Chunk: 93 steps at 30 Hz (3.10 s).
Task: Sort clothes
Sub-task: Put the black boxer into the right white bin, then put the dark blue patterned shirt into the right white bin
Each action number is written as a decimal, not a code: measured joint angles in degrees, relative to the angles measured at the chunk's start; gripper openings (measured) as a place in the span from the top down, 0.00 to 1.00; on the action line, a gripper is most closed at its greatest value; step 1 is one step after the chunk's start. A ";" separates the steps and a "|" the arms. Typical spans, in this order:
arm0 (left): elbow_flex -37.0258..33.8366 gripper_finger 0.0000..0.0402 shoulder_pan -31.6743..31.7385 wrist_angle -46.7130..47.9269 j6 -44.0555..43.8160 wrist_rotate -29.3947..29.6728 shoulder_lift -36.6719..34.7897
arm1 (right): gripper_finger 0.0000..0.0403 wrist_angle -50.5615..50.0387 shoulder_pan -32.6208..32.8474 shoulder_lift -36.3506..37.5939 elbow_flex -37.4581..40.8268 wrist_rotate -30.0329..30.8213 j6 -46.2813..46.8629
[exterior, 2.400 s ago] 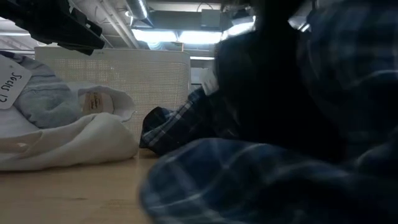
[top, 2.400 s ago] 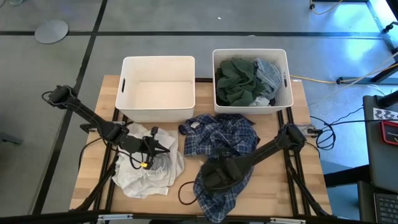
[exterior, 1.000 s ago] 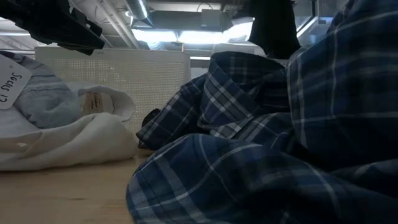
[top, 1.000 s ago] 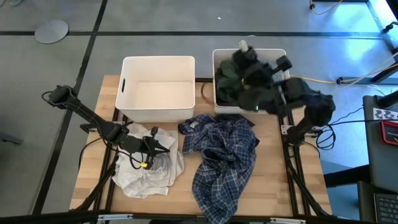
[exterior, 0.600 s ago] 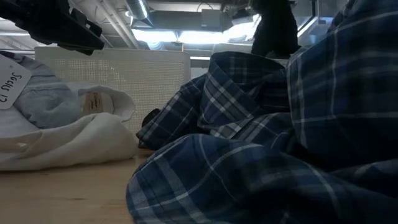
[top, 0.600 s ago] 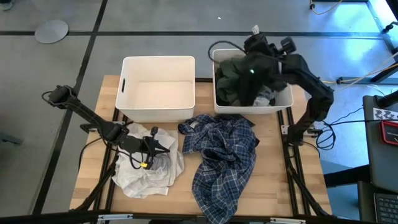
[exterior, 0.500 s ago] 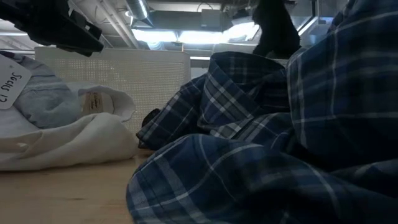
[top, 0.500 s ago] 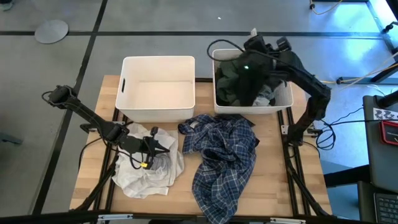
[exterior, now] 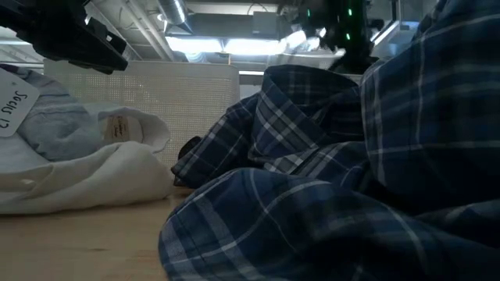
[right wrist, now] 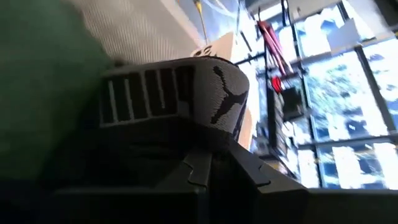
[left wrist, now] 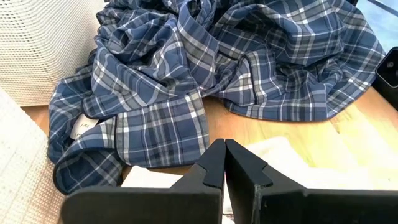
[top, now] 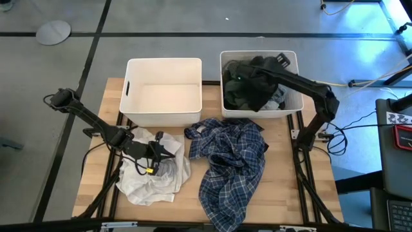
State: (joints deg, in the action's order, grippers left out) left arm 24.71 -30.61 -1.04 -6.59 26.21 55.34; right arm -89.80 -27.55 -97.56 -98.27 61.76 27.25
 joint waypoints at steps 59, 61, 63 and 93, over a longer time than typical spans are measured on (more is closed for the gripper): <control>0.00 1.00 0.02 -2.81 2.23 0.01 -0.01 | 0.36 38.90 59.28 -3.20 9.79 -27.01 -6.73; 0.00 1.00 0.02 -2.65 2.21 0.01 -0.01 | 0.36 39.19 58.53 -3.70 10.88 -27.58 -6.67; 0.00 1.00 0.02 -2.65 2.15 0.01 -0.01 | 0.36 38.71 57.41 -4.05 11.83 -27.93 -6.60; 0.00 1.00 0.02 -2.62 2.10 0.01 -0.01 | 0.36 43.36 44.38 -8.57 27.64 -28.00 -3.61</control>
State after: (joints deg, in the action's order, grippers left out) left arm 24.71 -30.59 -3.66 -4.49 26.22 55.33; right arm -46.44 16.83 -106.13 -70.63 33.76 23.64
